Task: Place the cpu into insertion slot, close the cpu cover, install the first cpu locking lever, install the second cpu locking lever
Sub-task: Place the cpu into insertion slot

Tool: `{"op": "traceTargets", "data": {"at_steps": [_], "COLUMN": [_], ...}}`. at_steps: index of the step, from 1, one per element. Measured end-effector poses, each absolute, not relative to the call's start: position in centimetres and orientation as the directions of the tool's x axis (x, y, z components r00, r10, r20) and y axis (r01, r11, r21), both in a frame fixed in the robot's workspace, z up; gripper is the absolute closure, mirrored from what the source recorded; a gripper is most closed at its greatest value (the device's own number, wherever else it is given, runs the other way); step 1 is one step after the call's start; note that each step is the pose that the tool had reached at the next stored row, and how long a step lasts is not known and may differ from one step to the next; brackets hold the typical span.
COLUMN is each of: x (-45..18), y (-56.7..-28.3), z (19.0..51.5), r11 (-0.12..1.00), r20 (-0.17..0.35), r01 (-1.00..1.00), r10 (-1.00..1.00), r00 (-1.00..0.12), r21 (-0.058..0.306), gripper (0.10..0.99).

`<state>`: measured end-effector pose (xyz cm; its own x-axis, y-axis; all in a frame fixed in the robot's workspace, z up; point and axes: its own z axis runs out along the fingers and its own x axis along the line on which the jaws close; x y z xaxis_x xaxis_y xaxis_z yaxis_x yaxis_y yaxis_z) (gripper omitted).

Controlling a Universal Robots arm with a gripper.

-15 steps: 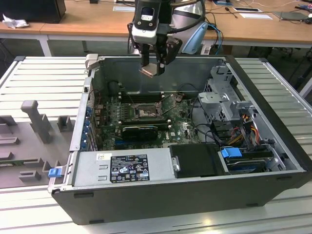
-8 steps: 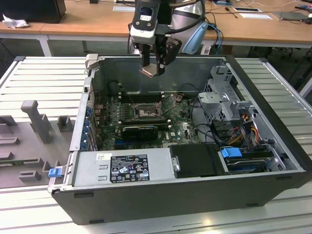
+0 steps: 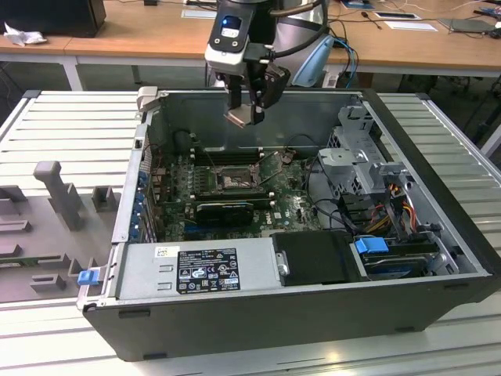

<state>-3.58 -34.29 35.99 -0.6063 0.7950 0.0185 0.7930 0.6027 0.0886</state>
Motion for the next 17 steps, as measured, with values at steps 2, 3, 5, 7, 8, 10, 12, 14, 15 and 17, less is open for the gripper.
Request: {"op": "traceTargets", "data": {"at_steps": [2, 3, 5, 7, 8, 10, 12, 14, 15, 17], "x": [-3.6, -3.6, -3.6, -3.6, -3.6, -3.6, -3.6, -3.6, -3.6, -3.6], "y": [-34.3, -34.3, -34.3, -34.3, -34.3, -34.3, -34.3, -34.3, -34.3, -34.3], "z": [35.9, 35.8, 35.7, 35.5, 35.4, 35.2, 35.0, 34.8, 34.7, 34.5], "r11": [0.582, 0.571, 0.536, 0.509, 0.487, 0.456, 0.417, 0.369, 0.354, 0.297], "r20": [0.018, 0.018, 0.018, 0.018, 0.018, 0.018, 0.018, 0.018, 0.018, 0.018], "r01": [0.809, 0.816, 0.84, 0.856, 0.869, 0.886, 0.905, 0.925, 0.931, 0.951], "r10": [0.811, 0.818, 0.842, 0.858, 0.871, 0.888, 0.907, 0.928, 0.934, 0.954], "r00": [-0.585, -0.574, -0.539, -0.513, -0.49, -0.459, -0.42, -0.372, -0.357, -0.3], "r21": [0.089, 0.089, 0.089, 0.088, 0.088, 0.088, 0.088, 0.088, 0.088, 0.088], "gripper": [0.557, 0.557, 0.557, 0.557, 0.557, 0.557, 0.557, 0.557, 0.557, 0.557]}}
